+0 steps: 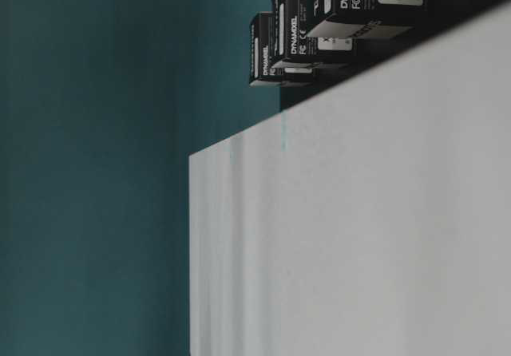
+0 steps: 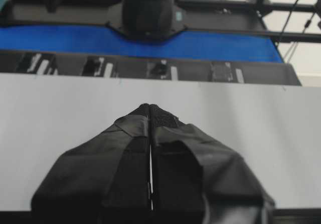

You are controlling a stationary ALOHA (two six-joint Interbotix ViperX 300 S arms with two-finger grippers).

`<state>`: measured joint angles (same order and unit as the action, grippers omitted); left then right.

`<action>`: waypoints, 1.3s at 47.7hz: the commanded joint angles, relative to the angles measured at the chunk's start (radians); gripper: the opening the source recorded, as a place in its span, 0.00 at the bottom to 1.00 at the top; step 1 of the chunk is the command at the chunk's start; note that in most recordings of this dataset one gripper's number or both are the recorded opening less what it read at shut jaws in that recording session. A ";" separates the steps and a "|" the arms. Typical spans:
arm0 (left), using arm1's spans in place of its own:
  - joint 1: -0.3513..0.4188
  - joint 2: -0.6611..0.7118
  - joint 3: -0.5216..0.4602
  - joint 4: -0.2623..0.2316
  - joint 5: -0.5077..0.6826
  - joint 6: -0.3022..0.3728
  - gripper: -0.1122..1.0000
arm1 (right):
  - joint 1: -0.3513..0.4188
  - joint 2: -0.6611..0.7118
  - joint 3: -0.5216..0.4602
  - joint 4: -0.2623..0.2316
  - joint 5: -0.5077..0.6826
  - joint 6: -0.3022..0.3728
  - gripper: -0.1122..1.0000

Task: Place the box from the black base onto the white base.
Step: 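Move the right gripper over the top black DYNAMIXEL box, opening it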

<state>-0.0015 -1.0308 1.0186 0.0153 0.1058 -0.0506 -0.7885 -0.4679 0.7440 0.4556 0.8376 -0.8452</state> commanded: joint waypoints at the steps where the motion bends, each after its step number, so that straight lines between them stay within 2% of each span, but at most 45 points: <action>1: 0.003 0.006 -0.031 0.002 0.006 -0.002 0.05 | 0.009 0.005 -0.002 0.008 -0.034 -0.014 0.17; 8: 0.003 0.006 -0.031 0.003 0.018 -0.002 0.05 | 0.055 0.018 0.025 0.006 -0.080 -0.038 0.21; 14: 0.005 0.009 -0.031 0.002 0.018 -0.003 0.05 | 0.097 0.046 0.038 0.008 -0.124 -0.075 0.31; 18: 0.005 0.009 -0.031 0.002 0.018 -0.005 0.05 | 0.118 0.072 0.038 0.008 -0.140 -0.077 0.48; 24: 0.005 0.009 -0.031 0.002 0.018 -0.023 0.05 | 0.138 0.095 0.038 0.006 -0.160 -0.077 0.82; 29: 0.005 0.009 -0.031 0.003 0.018 -0.041 0.05 | 0.141 0.097 0.037 0.006 -0.192 -0.078 0.98; 62: 0.005 0.011 -0.031 0.003 0.025 -0.044 0.05 | 0.143 0.156 0.021 0.015 -0.268 -0.075 0.99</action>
<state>0.0000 -1.0293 1.0155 0.0153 0.1335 -0.0936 -0.6519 -0.3298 0.7823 0.4617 0.5875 -0.9204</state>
